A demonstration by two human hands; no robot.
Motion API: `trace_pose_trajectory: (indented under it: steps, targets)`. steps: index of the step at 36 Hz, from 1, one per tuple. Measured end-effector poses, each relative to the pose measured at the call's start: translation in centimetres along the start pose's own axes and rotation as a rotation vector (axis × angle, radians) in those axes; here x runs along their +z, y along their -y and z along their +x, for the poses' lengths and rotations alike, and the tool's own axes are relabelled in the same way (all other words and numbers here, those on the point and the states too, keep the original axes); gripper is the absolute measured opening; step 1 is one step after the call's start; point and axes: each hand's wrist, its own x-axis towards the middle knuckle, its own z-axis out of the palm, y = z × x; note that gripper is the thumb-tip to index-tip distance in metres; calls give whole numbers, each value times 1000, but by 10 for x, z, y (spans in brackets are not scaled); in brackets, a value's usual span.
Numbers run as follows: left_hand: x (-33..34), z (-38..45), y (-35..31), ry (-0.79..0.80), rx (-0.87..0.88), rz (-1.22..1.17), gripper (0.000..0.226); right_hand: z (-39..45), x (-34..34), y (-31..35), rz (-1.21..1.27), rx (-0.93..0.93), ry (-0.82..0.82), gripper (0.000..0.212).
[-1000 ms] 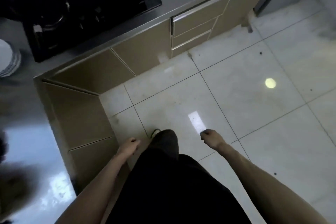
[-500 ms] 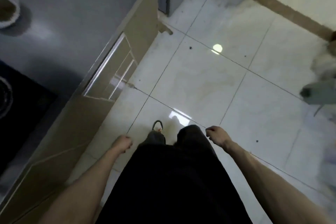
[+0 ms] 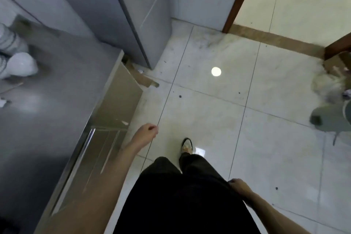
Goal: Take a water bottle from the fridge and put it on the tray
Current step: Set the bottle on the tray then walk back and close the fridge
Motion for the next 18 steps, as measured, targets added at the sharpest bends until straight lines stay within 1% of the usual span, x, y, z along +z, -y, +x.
trace_pose_trajectory:
  steps: [3, 4, 7, 10, 12, 16, 18]
  targets:
    - [-1, 18, -17, 50, -74, 57, 28, 9, -77, 50, 91, -7, -51, 16]
    - [-3, 22, -20, 67, -109, 63, 26, 11, -103, 67, 121, -24, -68, 14]
    - [-12, 33, -24, 91, -249, 29, 14, 18, -177, 123, 228, -123, -149, 18]
    - [-30, 52, -25, 98, -410, -8, 14, 28, -246, 180, 333, -246, -217, 27]
    - [-42, 72, -32, 108, -476, -21, 12, 36, -289, 213, 361, -294, -241, 28]
    - [-60, 133, -75, 109, -517, -82, 10, 57, -362, 264, 371, -325, -274, 27]
    - [-68, 168, -113, 104, -502, -93, 9, 69, -391, 274, 339, -287, -286, 28]
